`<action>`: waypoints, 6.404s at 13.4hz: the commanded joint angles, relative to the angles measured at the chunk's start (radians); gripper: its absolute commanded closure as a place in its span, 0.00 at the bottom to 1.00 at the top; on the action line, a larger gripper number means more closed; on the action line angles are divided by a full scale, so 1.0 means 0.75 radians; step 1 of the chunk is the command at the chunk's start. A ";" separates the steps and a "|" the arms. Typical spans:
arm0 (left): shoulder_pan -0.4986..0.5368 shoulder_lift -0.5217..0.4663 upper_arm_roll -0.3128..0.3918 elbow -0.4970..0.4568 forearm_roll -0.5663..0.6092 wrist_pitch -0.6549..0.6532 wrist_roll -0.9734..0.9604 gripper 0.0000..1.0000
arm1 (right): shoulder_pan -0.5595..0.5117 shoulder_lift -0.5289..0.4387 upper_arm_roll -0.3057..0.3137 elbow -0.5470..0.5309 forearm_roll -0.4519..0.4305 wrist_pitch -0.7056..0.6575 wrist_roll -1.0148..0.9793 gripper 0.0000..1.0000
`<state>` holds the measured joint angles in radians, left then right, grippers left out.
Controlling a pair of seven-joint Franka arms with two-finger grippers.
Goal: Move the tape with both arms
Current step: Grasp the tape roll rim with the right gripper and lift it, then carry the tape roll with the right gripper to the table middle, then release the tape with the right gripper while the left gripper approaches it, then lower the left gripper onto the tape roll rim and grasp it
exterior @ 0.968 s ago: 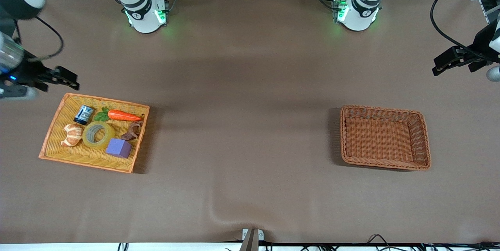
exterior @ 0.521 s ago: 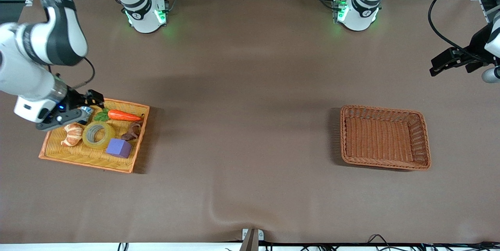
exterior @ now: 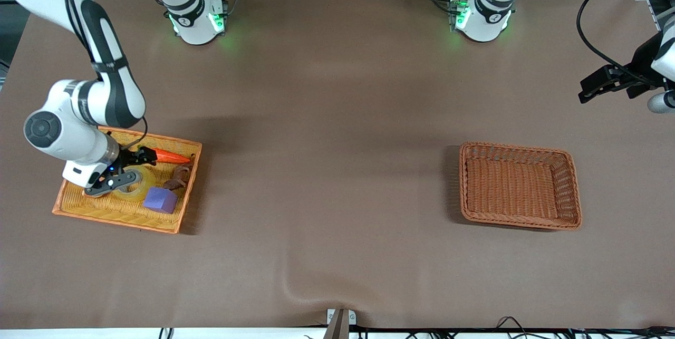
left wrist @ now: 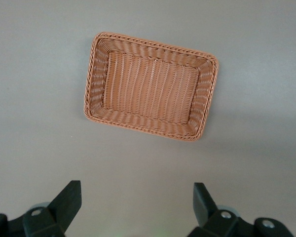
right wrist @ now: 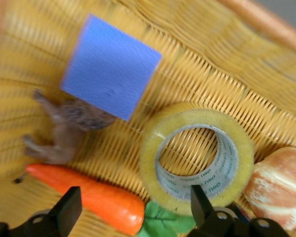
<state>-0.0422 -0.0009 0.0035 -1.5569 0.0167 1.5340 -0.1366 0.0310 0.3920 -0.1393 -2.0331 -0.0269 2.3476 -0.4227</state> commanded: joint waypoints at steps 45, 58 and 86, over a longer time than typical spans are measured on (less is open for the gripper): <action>0.003 0.113 -0.303 -0.164 -0.096 0.212 -0.671 0.00 | 0.947 0.059 -0.025 0.679 0.304 -0.498 1.474 0.00; -0.496 0.700 -0.399 -0.151 0.172 0.953 -1.635 0.00 | 0.285 -0.506 -0.050 0.483 0.068 -0.954 0.655 0.00; -0.545 0.847 -0.389 -0.059 0.256 1.066 -1.710 1.00 | -0.019 -0.539 0.000 0.576 0.038 -1.121 0.412 0.00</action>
<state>-0.4904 0.7297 -0.2867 -1.5966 0.1790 2.3730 -1.4003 -0.0199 0.0077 -0.1229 -1.5900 -0.0005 1.5308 -0.1420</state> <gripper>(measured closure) 0.780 0.000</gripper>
